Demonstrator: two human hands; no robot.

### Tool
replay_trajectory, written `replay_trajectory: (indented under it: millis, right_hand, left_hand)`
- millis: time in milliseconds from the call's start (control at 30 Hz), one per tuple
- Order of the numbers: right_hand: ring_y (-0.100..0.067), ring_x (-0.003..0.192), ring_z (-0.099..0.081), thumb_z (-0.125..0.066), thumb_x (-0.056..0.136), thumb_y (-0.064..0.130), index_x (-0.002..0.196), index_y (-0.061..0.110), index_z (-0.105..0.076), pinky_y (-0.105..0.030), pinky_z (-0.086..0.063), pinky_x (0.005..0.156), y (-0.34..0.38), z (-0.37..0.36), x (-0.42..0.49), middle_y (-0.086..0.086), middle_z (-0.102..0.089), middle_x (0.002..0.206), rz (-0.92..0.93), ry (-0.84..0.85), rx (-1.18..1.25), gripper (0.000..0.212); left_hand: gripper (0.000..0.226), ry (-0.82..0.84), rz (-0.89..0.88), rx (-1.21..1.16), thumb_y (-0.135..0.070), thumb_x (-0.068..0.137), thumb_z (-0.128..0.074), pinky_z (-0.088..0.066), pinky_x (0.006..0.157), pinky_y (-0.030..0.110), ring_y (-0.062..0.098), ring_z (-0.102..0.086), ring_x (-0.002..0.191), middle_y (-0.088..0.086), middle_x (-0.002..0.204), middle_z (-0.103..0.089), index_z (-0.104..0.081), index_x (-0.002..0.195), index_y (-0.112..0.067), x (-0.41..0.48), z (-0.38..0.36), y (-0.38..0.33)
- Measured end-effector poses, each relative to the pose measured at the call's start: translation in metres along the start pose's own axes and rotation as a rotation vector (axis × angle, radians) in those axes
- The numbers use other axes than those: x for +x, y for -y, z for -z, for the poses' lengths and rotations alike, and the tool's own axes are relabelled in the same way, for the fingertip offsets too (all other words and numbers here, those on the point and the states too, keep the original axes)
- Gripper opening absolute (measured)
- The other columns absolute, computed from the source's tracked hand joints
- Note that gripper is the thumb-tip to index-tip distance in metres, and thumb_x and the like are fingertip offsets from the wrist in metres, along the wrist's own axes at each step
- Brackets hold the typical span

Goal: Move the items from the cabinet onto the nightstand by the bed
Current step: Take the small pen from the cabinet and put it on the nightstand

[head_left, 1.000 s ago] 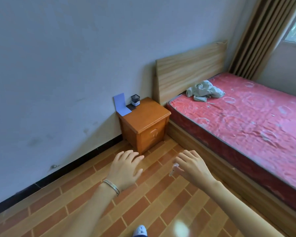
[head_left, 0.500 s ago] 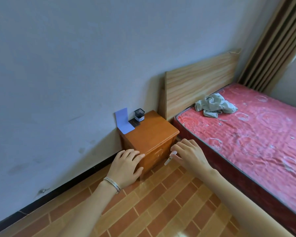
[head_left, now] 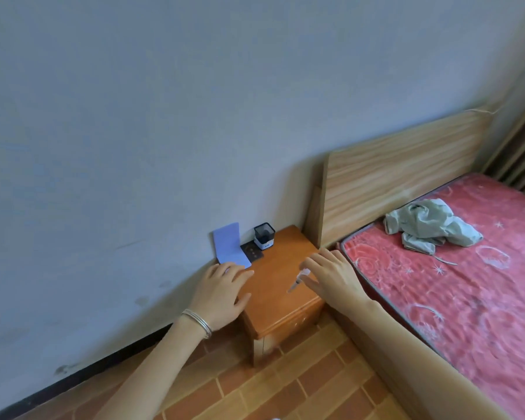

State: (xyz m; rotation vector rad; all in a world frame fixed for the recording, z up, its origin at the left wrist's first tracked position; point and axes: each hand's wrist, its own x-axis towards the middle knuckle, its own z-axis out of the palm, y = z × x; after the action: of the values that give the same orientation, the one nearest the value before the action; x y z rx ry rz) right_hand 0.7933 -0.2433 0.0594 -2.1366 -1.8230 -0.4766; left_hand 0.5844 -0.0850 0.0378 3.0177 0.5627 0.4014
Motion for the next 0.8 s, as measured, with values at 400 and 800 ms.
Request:
replay_trajectory:
  millis: [400,800]
  right_hand:
    - [-0.017,0.071,-0.057,-0.073,0.073,0.027,0.078,0.019,-0.060,-0.031,-0.047,0.062,-0.106,-0.082,0.115,0.006,-0.062,0.077,0.020,0.066,0.051,0.016]
    - [-0.021,0.065,-0.055,-0.078,0.070,0.020,0.074,0.017,-0.059,-0.031,-0.041,0.058,-0.161,-0.199,0.217,0.005,-0.060,0.066,-0.240,0.086,0.090,0.019]
  left_hand:
    - [0.046,-0.042,0.036,0.008,-0.042,0.076,-0.040,-0.051,0.080,0.033,0.018,-0.063,0.094,-0.003,0.101,-0.068,-0.072,0.102,-0.021,0.137,-0.049,0.065]
    - [0.047,0.177,0.016,-0.065,-0.043,0.076,-0.039,-0.053,0.078,0.033,0.018,-0.063,0.096,-0.003,0.103,-0.067,-0.069,0.105,-0.022,0.241,-0.113,0.154]
